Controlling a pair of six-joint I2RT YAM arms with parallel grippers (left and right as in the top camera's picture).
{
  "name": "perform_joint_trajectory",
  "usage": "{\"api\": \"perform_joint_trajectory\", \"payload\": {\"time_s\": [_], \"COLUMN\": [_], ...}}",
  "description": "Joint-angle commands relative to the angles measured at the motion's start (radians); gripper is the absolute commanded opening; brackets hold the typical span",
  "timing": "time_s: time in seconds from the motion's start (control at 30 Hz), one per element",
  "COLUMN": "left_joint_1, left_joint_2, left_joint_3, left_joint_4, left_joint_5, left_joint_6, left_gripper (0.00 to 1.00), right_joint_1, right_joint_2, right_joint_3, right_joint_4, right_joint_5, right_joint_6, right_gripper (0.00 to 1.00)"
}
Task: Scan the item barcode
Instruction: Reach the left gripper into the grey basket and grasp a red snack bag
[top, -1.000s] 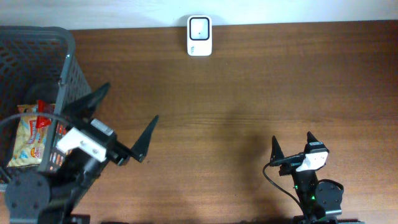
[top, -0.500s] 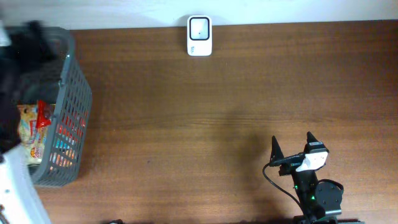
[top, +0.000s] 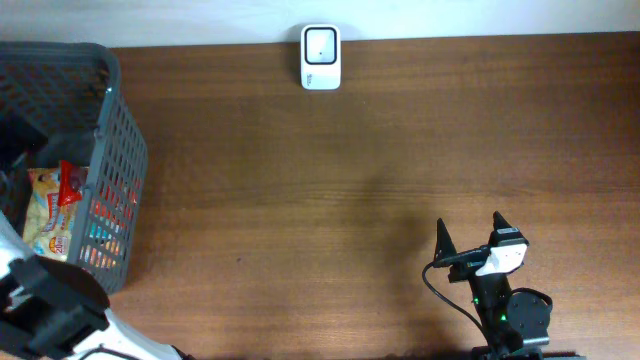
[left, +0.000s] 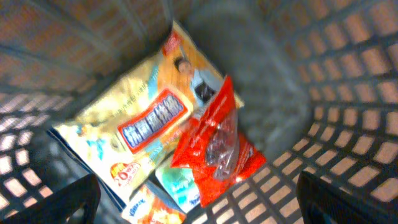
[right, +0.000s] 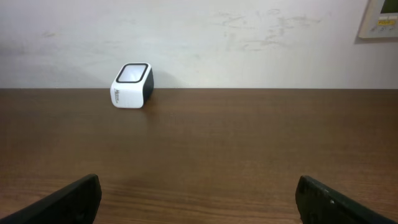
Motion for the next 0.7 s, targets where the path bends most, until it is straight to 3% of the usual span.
{"api": "perform_joint_trajectory", "payload": {"time_s": [0.0,0.33,0.37,0.53,0.57,0.67], "left_joint_1": [0.001,-0.079,-0.079,-0.079,-0.079,-0.079], "left_joint_2": [0.11,0.267,0.268,0.268,0.268,0.267], "left_joint_3": [0.0,-0.04,-0.057,-0.207,-0.207,-0.205], "left_joint_4": [-0.051,-0.054,-0.043,0.037,0.036,0.047], "left_joint_5": [0.052,0.051,0.051,0.05,0.051,0.051], "left_joint_6": [0.013,0.019,0.019,0.02,0.02,0.019], "left_gripper": [0.99,0.96,0.91,0.89,0.84,0.45], "right_joint_1": [0.006,0.006,0.006,0.006,0.006,0.006], "right_joint_2": [-0.006,-0.006,-0.006,-0.006,-0.006,-0.006], "right_joint_3": [-0.008,-0.008,-0.008,-0.008,-0.008,-0.008], "right_joint_4": [-0.001,-0.001,-0.001,-0.001,-0.001,-0.001], "right_joint_5": [0.005,0.005,0.005,0.005,0.005,0.005], "right_joint_6": [0.005,0.005,0.005,0.005,0.005,0.005], "right_gripper": [0.98,0.98,0.98,0.98,0.98,0.98]}}
